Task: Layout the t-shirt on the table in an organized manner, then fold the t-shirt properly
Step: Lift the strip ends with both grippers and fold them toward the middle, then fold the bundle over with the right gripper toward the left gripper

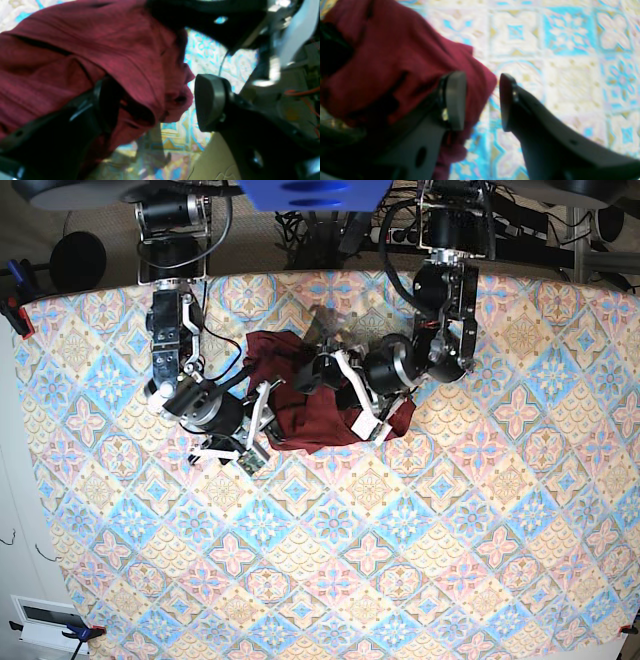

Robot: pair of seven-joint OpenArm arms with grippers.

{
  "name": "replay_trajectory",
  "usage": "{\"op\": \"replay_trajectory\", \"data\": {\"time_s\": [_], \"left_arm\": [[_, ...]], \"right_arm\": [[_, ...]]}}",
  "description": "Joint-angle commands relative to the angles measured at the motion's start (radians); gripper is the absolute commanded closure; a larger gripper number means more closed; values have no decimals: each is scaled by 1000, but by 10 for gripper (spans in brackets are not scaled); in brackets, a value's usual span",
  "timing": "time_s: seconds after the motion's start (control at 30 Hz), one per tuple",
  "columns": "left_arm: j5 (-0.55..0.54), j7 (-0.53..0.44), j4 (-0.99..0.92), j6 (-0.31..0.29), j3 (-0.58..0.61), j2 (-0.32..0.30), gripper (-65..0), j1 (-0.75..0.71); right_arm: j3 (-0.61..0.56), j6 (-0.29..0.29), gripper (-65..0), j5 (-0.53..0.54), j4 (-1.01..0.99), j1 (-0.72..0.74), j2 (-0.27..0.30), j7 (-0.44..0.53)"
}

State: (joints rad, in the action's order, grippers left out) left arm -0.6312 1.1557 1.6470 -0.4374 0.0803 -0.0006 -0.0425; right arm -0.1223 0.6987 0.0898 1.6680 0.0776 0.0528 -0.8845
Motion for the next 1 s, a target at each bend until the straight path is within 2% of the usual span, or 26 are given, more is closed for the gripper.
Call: {"op": "replay_trajectory", "data": {"time_s": [0.0,0.03,0.17,0.43,0.5,0.57,0.77,0.87,0.97], "left_arm": [[-14,-18,5,-4,13,3,-394,22],[-6,-18,2,-4,19,3,-339,26],[-6,-15,37,-8,16,-11,-8,19],[-11,-12,173,-8,9,-149,0,-70],[-13,-12,218,-8,-27,-177,0,-99],[-22,-13,256,-8,-81,-194,0,-122],[-155,-10,264,-8,-251,-249,0,-164],[-164,-12,226,-8,-267,-258,0,-170],[-164,-13,143,-7,-265,-256,0,-161]], "right_arm": [[2,-1,-210,17,16,18,0,23],[3,-1,-210,17,16,18,3,23],[3,-1,-210,18,14,18,17,23],[3,-1,-210,17,-32,34,19,63],[3,-1,-210,17,-44,38,19,63],[2,-1,-210,18,-44,38,19,63],[-6,-1,-210,18,-39,38,17,61],[-20,-1,-210,18,-41,38,17,60],[-86,-1,-210,18,-39,38,17,61]]}}
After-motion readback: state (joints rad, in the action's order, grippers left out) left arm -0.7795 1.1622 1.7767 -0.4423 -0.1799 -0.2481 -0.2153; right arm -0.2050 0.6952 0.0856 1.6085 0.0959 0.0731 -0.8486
